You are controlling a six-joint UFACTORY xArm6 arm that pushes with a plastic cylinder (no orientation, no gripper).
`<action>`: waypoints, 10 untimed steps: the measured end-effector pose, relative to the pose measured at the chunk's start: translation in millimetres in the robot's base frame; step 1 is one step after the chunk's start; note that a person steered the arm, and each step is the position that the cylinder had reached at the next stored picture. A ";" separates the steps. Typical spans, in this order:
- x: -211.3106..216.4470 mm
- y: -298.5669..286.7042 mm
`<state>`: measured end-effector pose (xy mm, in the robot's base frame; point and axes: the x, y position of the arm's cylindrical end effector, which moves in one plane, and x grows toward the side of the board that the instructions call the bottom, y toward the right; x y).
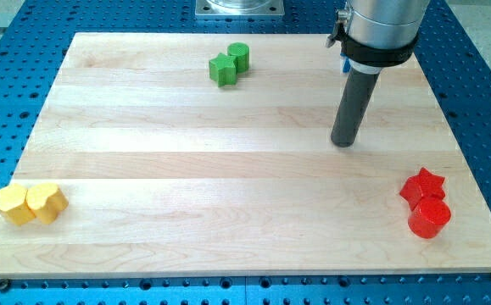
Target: Move the red blocks upwards
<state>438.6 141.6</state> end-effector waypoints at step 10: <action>169.1 81.7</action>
<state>607.6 223.3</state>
